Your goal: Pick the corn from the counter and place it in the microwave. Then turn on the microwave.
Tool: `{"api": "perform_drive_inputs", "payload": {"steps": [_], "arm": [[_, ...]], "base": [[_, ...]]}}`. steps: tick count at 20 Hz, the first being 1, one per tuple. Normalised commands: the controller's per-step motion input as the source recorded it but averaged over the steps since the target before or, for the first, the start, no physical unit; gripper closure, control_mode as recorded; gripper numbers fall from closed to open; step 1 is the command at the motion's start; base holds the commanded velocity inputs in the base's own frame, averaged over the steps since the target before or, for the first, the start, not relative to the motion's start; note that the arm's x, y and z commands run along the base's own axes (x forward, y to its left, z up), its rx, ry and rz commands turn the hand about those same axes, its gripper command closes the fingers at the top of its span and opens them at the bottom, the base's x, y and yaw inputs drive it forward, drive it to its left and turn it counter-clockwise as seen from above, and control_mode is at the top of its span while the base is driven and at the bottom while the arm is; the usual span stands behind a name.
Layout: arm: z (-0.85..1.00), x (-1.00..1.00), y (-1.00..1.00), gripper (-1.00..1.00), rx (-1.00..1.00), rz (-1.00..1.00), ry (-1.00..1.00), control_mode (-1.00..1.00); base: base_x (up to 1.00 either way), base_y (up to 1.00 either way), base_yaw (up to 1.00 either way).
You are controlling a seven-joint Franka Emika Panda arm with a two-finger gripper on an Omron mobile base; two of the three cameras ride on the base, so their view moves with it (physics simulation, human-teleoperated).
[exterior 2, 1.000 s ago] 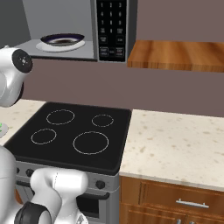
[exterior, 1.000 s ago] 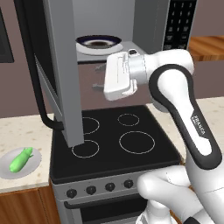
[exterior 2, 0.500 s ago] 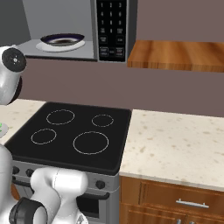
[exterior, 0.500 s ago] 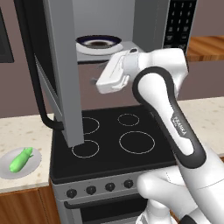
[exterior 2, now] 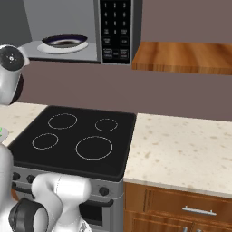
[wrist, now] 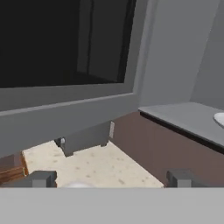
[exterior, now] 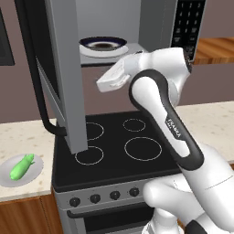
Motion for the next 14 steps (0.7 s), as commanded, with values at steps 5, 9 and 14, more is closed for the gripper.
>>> {"api": "perform_drive_inputs", "payload": {"steps": [5, 9, 14], "arm": [[-0.02, 0.3, -0.07, -1.0, 0.0, -0.14, 0.15, -1.0], [0.0, 0.3, -0.01, -1.0, -0.01, -0.16, 0.21, -1.0], [-0.08, 0.3, 0.0, -1.0, -0.03, -0.18, 0.19, -1.0]], "base": [[0.0, 0.0, 0.0], [0.0, 0.0, 0.0], [0.0, 0.0, 0.0]]}}
